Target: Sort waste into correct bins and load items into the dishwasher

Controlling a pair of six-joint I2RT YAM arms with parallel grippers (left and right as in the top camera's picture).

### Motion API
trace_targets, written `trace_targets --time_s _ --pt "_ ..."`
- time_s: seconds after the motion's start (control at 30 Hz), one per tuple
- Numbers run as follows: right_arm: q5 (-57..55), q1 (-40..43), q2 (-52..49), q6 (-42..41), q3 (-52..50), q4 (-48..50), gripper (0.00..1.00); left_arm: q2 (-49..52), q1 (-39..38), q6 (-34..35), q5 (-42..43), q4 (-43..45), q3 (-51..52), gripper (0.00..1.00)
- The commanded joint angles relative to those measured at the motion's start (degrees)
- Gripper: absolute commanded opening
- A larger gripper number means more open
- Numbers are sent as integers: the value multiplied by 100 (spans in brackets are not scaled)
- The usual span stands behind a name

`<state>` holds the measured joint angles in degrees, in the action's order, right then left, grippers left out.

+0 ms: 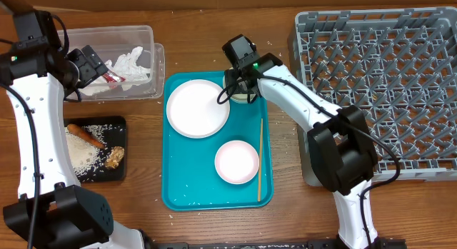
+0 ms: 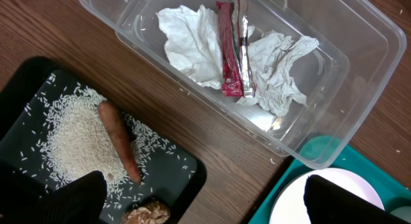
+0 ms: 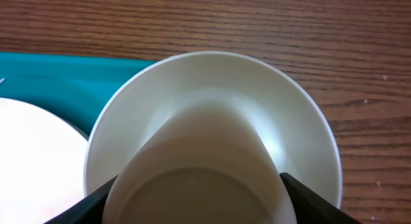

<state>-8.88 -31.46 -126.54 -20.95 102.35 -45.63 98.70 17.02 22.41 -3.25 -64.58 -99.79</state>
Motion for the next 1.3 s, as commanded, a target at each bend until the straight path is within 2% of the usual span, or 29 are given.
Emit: trace_targets --time_s 0.0,0.13,0.4,0.67,1.0,1.27 --pt "-74 46 0 -9 374 -81 66 33 17 94 13 11 22 100" --pt "-72 125 44 -107 758 -352 60 33 17 94 11 11 22 100" --pt "-74 765 339 -162 2166 -1453 60 33 17 94 11 11 22 100" --pt "-372 2461 570 -114 3727 -2782 60 33 17 94 11 11 22 100" --pt "-350 5066 551 -164 3783 -3123 60 33 17 94 11 11 22 100" --pt "-278 6234 455 -162 3648 -3187 61 33 17 94 13 11 22 100"
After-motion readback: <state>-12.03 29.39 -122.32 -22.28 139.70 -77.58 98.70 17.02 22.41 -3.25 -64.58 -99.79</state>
